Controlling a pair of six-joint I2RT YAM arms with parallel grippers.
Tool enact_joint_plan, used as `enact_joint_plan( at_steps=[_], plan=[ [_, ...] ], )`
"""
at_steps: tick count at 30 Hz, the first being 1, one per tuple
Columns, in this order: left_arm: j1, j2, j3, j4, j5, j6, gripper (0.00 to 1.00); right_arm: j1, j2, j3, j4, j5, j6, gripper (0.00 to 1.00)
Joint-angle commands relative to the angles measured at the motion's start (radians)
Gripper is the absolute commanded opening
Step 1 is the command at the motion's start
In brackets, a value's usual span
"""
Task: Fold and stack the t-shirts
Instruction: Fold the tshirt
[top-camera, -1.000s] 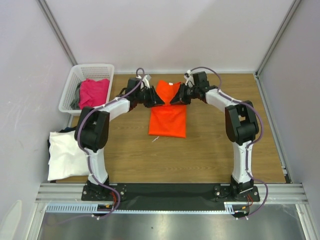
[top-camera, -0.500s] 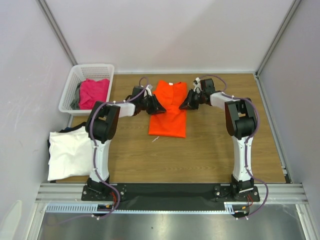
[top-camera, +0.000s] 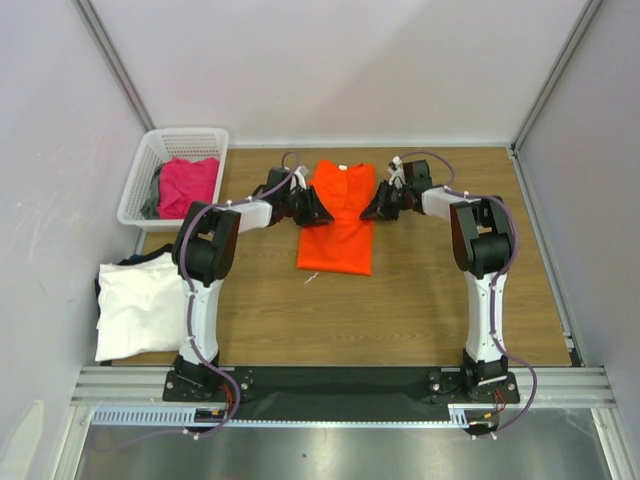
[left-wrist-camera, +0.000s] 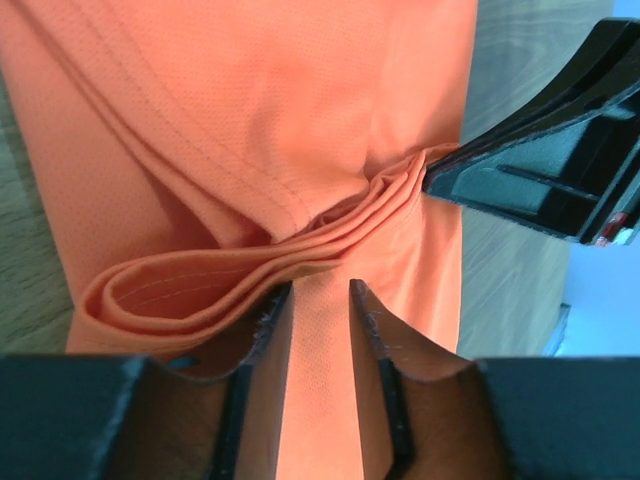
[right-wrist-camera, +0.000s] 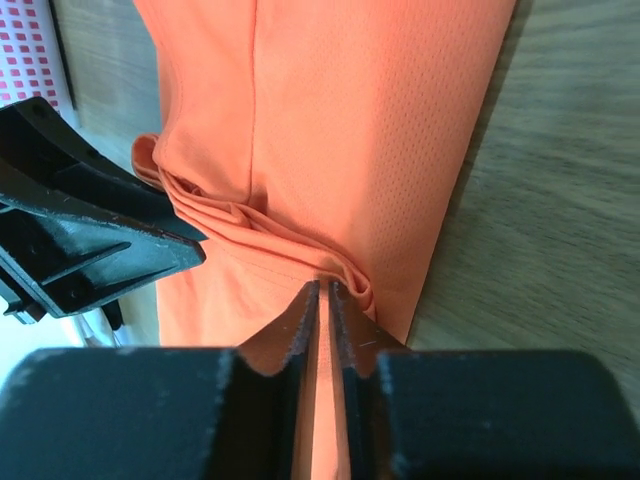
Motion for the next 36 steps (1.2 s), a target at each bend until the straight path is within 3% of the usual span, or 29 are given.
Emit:
enact_joint_plan(
  at_steps=[1,5,11,18,21,29,36],
  plan=[
    [-0.009,-0.067,0.086,-0.12,-0.042,0.111,0.36,-0.021,-0.07,0.046,0.013,0.022,-0.012,0.15],
    [-0.009,-0.166,0.167,-0.214,-0.058,0.198,0.46,-0.011,-0.161,0.123,-0.024,0.019,-0.01,0.26],
    [-0.009,-0.256,0.233,-0.252,-0.088,0.25,0.5,0.043,-0.264,0.123,-0.05,0.08,0.013,0.31],
    [-0.017,-0.201,0.117,-0.036,-0.086,0.159,0.47,0.117,-0.29,-0.118,0.149,0.175,0.036,0.3],
    [-0.024,-0.157,0.085,0.001,-0.083,0.129,0.45,0.121,-0.236,-0.115,0.134,0.206,0.021,0.26],
    [-0.047,-0.071,0.089,-0.104,-0.241,0.145,0.41,0.138,-0.162,-0.067,-0.016,0.402,-0.117,0.24],
    [-0.081,0.003,0.14,-0.257,-0.387,0.188,0.4,0.135,-0.119,-0.067,-0.046,0.425,-0.131,0.23]
  ],
)
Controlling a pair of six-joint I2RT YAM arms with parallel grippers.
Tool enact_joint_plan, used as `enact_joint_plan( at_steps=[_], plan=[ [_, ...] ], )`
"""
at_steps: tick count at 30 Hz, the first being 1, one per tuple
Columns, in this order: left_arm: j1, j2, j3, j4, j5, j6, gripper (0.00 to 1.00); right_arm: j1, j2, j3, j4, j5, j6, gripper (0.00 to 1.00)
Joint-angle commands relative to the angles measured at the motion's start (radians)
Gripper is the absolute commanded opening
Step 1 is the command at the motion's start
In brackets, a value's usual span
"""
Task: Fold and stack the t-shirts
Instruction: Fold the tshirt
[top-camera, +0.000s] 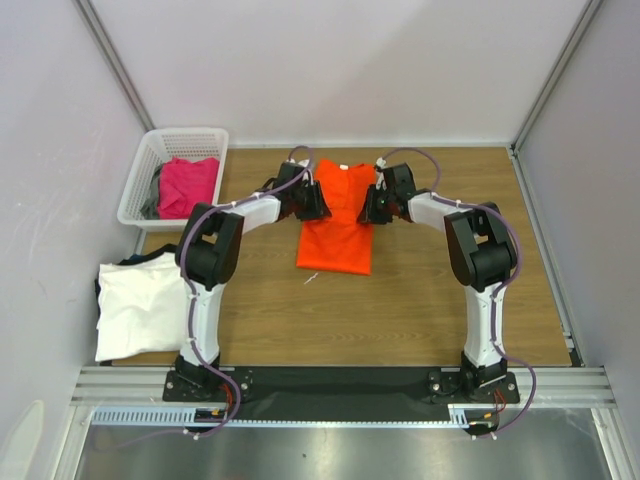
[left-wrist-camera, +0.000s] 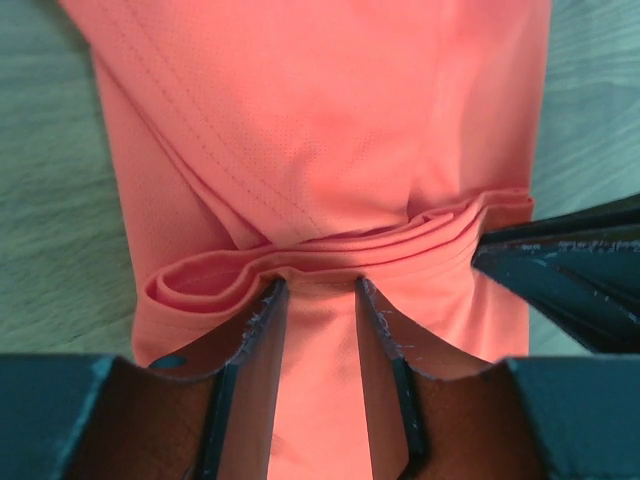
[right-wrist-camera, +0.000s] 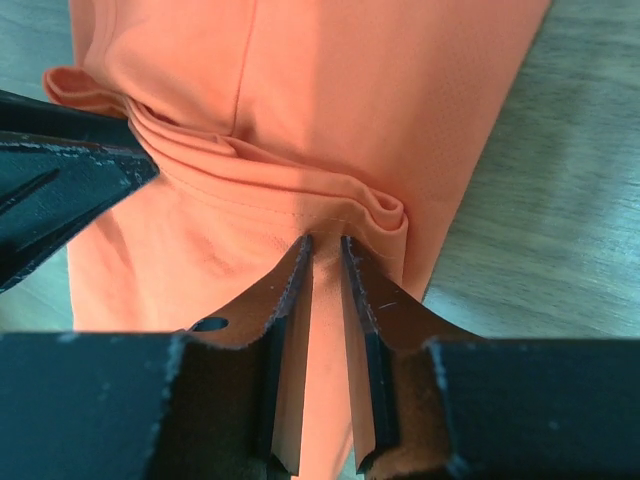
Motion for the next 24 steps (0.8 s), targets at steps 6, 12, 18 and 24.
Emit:
enact_joint_plan(
  at_steps=[6,12,18,24],
  plan=[
    [-0.022,0.013,0.055,-0.158,-0.146,0.045,0.4,-0.002,0.014,0.037,-0.035,0.037,-0.031,0.23],
    [-0.022,-0.109,0.119,-0.207,-0.094,0.087,0.43,-0.022,-0.049,0.125,-0.096,-0.037,-0.019,0.25],
    [-0.022,-0.305,0.15,-0.305,-0.102,0.165,0.62,-0.06,-0.181,0.175,-0.196,-0.115,-0.027,0.52],
    [-0.022,-0.448,-0.035,-0.434,-0.166,0.147,0.76,-0.049,-0.329,-0.01,-0.281,-0.14,-0.019,0.81]
  ],
)
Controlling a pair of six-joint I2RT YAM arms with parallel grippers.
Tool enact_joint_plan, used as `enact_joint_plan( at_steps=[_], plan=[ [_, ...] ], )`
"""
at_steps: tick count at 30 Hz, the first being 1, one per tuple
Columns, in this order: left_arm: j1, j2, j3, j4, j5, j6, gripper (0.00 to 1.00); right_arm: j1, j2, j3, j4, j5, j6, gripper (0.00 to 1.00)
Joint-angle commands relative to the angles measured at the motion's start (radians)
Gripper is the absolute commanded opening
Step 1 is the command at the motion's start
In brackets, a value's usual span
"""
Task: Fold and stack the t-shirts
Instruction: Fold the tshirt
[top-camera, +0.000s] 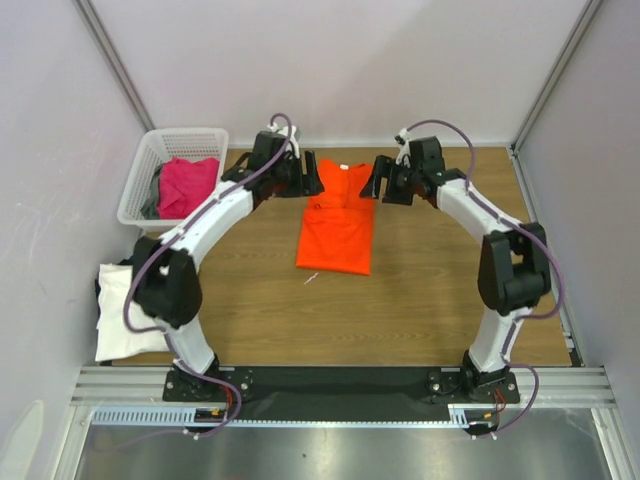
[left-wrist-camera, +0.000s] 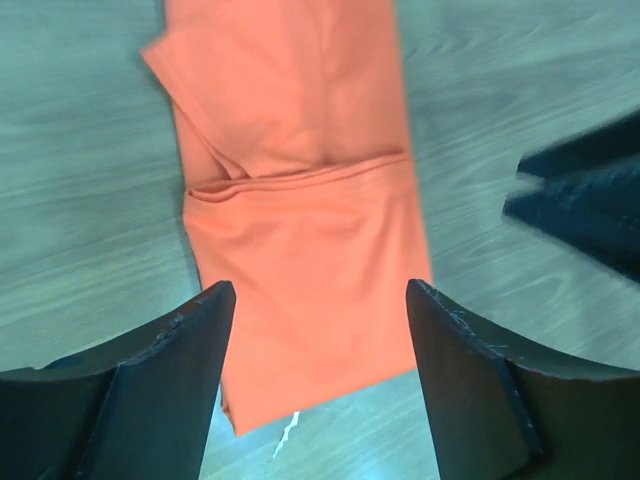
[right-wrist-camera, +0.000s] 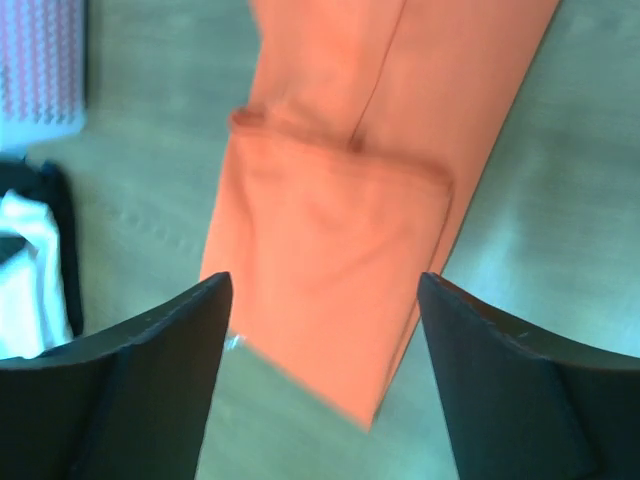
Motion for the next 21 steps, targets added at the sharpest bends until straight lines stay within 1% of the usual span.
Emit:
enact_joint_plan(
  at_steps=[1,2,3,5,6,9,10,13,15,16,21],
  plan=[
    [-0.001,-0.131,-0.154,-0.08,-0.038,-0.001,0.77,0.028,-0.122,-0.132,-0.066,-0.041,0.014,0.83],
    [-0.001,-0.152,-0.198,-0.07,-0.036,-0.015,0.77,0.037,-0.143,-0.222,-0.057,-0.038,0.022,0.85],
    [-0.003,-0.171,-0.284,-0.063,-0.035,-0.038,0.77,0.046,-0.166,-0.26,-0.052,-0.033,0.037,0.86],
    [-0.009,-0.221,-0.359,-0.034,-0.032,-0.046,0.77,0.087,-0.221,-0.365,-0.043,-0.004,0.042,0.86],
    [-0.02,-0.234,-0.419,-0.024,-0.047,-0.046,0.77,0.103,-0.238,-0.399,-0.04,0.014,0.047,0.86],
    [-0.033,-0.284,-0.508,-0.003,-0.068,-0.068,0.77,0.169,-0.286,-0.488,-0.008,0.065,0.083,0.83],
    [-0.034,-0.297,-0.533,0.032,-0.073,-0.081,0.77,0.181,-0.295,-0.508,0.006,0.086,0.123,0.82],
    [-0.034,-0.318,-0.606,0.116,-0.067,-0.131,0.76,0.204,-0.298,-0.577,0.069,0.097,0.197,0.72],
    [-0.035,-0.312,-0.631,0.15,-0.059,-0.174,0.75,0.207,-0.286,-0.599,0.11,0.105,0.224,0.67],
    [-0.035,-0.309,-0.657,0.195,-0.053,-0.188,0.75,0.209,-0.283,-0.617,0.121,0.118,0.234,0.63],
    [-0.038,-0.292,-0.731,0.281,-0.047,-0.246,0.72,0.212,-0.249,-0.653,0.207,0.129,0.266,0.55]
  ],
)
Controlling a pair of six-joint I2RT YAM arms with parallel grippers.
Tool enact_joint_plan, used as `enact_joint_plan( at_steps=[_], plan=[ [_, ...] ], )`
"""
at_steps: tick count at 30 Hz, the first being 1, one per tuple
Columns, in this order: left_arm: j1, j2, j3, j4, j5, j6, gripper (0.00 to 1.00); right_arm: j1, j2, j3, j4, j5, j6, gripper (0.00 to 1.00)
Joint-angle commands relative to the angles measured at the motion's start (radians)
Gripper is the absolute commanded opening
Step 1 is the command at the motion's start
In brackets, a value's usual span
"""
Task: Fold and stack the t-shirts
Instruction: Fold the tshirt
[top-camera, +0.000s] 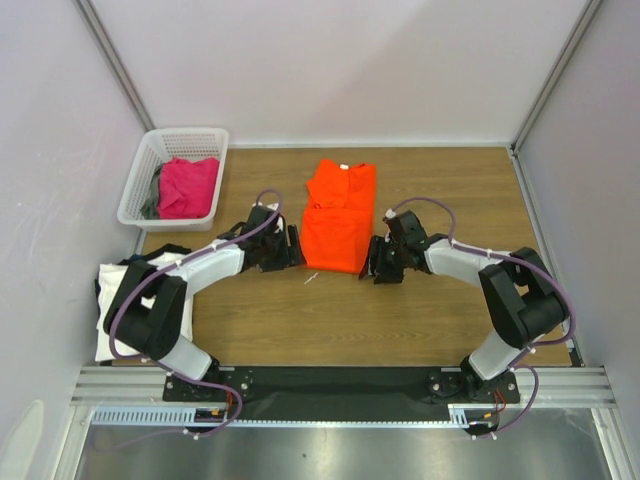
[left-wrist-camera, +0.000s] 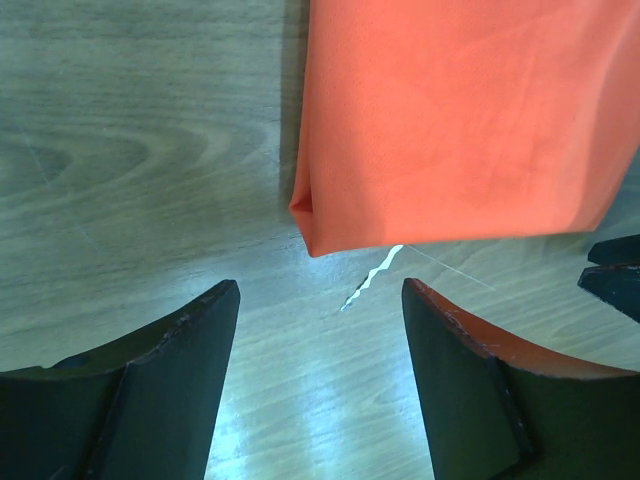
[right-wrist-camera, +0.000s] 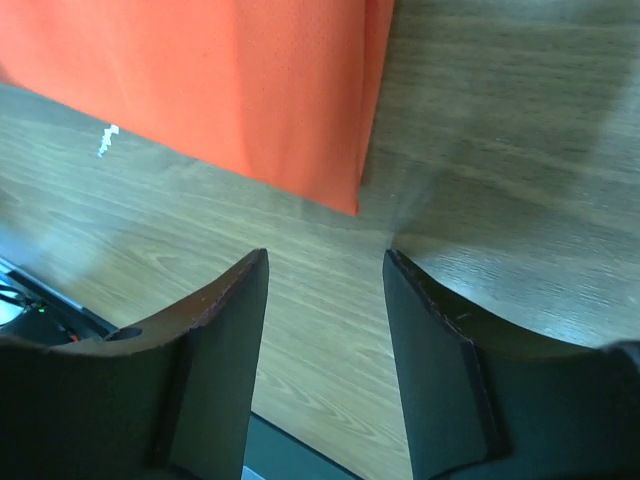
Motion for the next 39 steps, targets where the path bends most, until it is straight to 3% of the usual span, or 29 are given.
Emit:
enact_joint_plan(
  at_steps=[1,6,16,21,24,25,27,28,34,39],
  plan=[
    [-0.012,-0.015,-0.047,0.144,-0.003,-0.069,0.72,0.002,0.009,-0.017,0.117,0.03,0.05,0.54],
    [-0.012,0.014,-0.06,0.174,-0.02,-0.084,0.69,0.005,0.041,-0.006,0.161,0.03,0.06,0.53],
    [-0.012,0.097,-0.052,0.247,0.021,-0.133,0.59,0.002,0.079,0.0,0.166,0.06,0.062,0.4],
    [-0.012,0.102,-0.061,0.261,0.005,-0.136,0.5,0.0,0.085,0.0,0.161,0.07,0.057,0.22],
    [-0.012,0.113,-0.063,0.261,-0.026,-0.135,0.35,0.0,0.09,0.009,0.154,0.068,0.05,0.11],
    [-0.012,0.114,-0.066,0.256,-0.032,-0.135,0.25,0.0,0.089,0.012,0.147,0.071,0.047,0.04],
    [-0.012,0.113,-0.067,0.252,-0.044,-0.124,0.14,0.0,0.084,0.012,0.138,0.073,0.036,0.0],
    [-0.012,0.111,-0.067,0.24,-0.046,-0.118,0.0,0.0,0.076,0.012,0.131,0.077,0.033,0.0],
    [-0.021,0.032,-0.09,0.117,-0.057,-0.054,0.0,0.008,0.001,-0.033,0.046,0.074,0.014,0.0],
    [-0.084,-0.103,-0.139,-0.05,-0.09,-0.003,0.0,0.022,-0.161,-0.121,-0.012,0.067,0.016,0.0]
  ],
)
